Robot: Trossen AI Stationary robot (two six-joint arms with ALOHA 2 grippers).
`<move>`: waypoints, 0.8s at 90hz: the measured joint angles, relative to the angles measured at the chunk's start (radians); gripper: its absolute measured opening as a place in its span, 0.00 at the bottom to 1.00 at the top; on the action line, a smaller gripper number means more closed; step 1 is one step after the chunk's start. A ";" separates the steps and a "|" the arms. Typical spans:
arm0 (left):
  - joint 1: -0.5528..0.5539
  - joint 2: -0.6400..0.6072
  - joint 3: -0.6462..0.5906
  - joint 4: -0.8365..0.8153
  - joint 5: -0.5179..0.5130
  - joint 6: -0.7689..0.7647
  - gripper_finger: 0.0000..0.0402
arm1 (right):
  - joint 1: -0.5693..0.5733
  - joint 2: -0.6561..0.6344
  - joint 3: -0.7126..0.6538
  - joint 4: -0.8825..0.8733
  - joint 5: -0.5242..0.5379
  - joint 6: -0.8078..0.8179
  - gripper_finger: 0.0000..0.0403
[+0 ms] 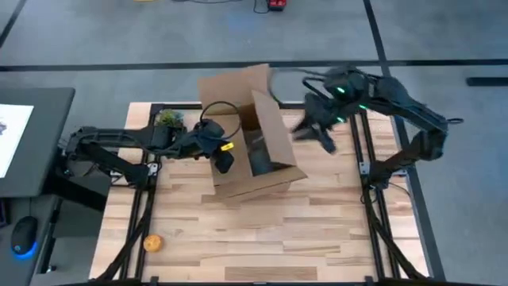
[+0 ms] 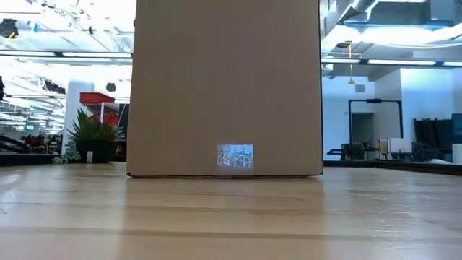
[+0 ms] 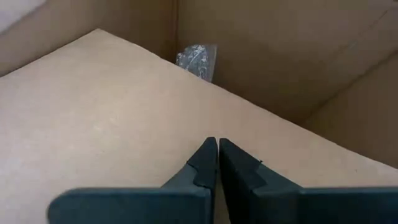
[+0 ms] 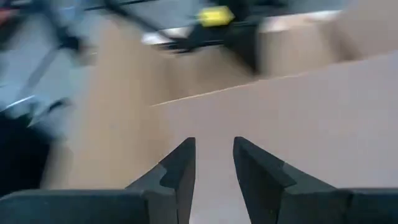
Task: Wrap mug
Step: Close the box
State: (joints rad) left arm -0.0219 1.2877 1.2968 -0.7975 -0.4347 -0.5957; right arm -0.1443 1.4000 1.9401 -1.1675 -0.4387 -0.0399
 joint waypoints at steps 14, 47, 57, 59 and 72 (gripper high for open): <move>0.000 0.000 0.000 0.001 -0.001 -0.001 0.00 | 0.226 -0.006 -0.007 -0.103 0.116 0.127 0.24; -0.010 0.000 0.000 0.009 -0.002 -0.046 0.00 | 0.487 0.045 -0.174 0.140 0.908 0.319 0.21; -0.013 0.000 0.000 0.038 0.007 -0.067 0.00 | 0.505 0.034 -0.135 0.165 0.927 0.327 0.20; -0.014 0.000 0.000 0.048 0.007 -0.072 0.00 | 0.509 0.028 -0.122 0.166 0.934 0.330 0.20; -0.028 0.005 0.000 0.112 0.011 -0.082 0.00 | 0.505 0.006 -0.096 0.141 0.982 0.331 0.20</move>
State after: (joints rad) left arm -0.0502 1.2931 1.2972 -0.6850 -0.4233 -0.6781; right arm 0.3602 1.4059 1.8442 -1.0260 0.5429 0.2914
